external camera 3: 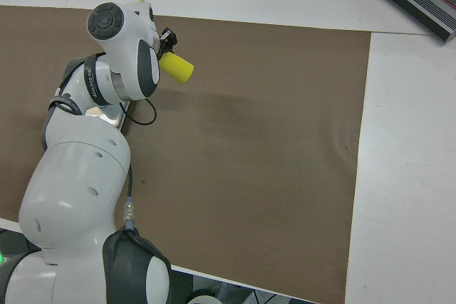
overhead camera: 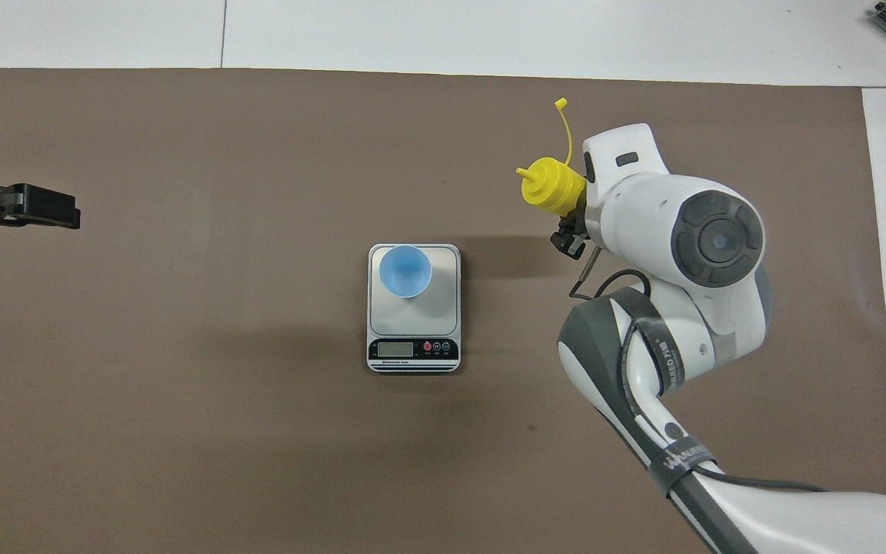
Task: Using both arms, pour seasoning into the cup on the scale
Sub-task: 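Carry the yellow bottle with the right gripper above the cup, then tilt the bottle nozzle down into the cup with the right gripper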
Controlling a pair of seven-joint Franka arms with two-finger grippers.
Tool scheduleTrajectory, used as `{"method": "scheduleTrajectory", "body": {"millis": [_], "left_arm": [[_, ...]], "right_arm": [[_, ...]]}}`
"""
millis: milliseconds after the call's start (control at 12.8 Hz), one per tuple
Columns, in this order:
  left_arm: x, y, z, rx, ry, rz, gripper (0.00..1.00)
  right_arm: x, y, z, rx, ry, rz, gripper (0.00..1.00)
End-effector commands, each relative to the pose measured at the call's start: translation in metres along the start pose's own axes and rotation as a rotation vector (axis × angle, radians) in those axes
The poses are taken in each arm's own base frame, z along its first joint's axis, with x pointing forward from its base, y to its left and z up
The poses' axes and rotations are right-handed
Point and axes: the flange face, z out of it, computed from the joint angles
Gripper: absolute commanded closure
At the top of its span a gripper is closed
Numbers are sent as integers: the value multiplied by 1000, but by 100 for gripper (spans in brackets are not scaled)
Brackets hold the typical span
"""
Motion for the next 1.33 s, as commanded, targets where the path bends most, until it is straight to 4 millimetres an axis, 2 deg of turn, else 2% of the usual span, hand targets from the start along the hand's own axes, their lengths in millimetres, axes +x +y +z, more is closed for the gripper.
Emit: {"method": "scheduleTrajectory", "body": {"millis": [0,157,314,549,784,941,1020,1255], "left_arm": [[-5,-2,-4,5,-4,-6,0],[-6,-2,-4,5,-7,-6,0],[-6,-6,-3,6,-10,-12,0],[-6,-7,-2,6,-7,-12,0],[-6,-8,-2,6,-9,-15,0],[-6,-11,-2,5,-10,-22,0],[-6,-12,-2,7,-10,-24,0],[-6,-13,-2,7,-10,-26,0]], "right_arm": [[16,-13,-5,-61,-42,-98,73],[36,-36,-7,-105,-67,-185,75],[51,-56,-6,-198,-106,-266,82],[63,-71,-4,-259,-125,-347,93],[67,-77,-4,-305,-140,-420,100],[71,-85,-4,-337,-154,-478,100],[79,-96,-5,-370,-162,-542,100],[83,-105,-4,-406,-198,-608,100]]}}
